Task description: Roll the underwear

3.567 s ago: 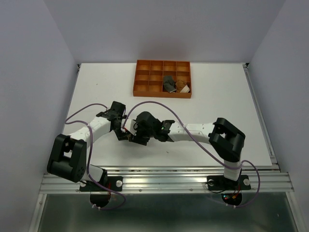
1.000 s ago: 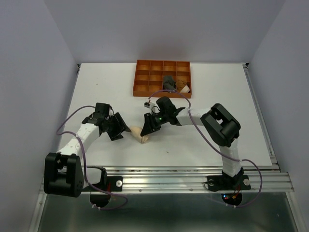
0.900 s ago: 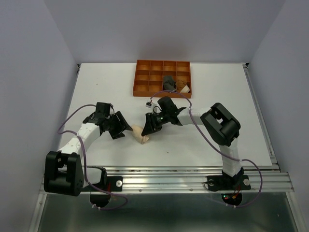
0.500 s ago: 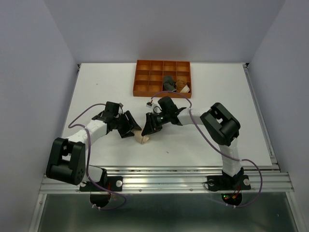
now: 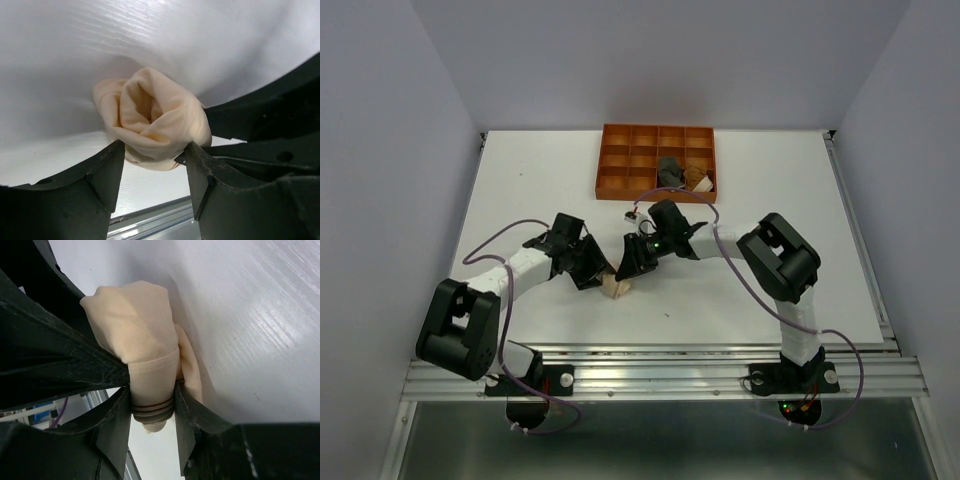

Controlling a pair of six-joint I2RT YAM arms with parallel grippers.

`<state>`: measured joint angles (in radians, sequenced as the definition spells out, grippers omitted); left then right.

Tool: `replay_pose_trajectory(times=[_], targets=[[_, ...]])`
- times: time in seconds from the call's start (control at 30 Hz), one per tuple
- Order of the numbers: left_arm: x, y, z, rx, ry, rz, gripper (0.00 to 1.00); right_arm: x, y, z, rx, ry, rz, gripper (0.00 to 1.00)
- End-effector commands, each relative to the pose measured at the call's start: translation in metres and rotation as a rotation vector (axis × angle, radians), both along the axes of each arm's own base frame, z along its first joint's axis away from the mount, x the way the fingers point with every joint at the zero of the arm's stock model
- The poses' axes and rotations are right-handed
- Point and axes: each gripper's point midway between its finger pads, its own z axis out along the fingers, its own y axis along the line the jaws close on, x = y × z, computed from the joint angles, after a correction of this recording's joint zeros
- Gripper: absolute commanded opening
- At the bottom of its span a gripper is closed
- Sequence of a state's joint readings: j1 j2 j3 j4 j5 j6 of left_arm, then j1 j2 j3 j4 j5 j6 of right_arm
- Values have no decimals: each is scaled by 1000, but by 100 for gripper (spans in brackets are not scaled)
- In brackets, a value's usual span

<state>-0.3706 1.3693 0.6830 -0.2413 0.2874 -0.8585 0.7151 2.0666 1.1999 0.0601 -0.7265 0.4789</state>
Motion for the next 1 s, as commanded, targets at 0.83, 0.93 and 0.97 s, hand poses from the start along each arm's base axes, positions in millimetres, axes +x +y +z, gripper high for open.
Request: replay_pose_trajectory(times=[0.83, 0.93, 0.97], targets=[[0, 6, -35, 218, 85, 49, 36, 1, -20, 41, -165, -561, 85, 67], [1, 4, -32, 218, 75, 37, 36, 5, -19, 45, -175, -599, 63, 68], [0, 3, -33, 219, 78, 35, 36, 7, -20, 45, -178, -605, 59, 68]])
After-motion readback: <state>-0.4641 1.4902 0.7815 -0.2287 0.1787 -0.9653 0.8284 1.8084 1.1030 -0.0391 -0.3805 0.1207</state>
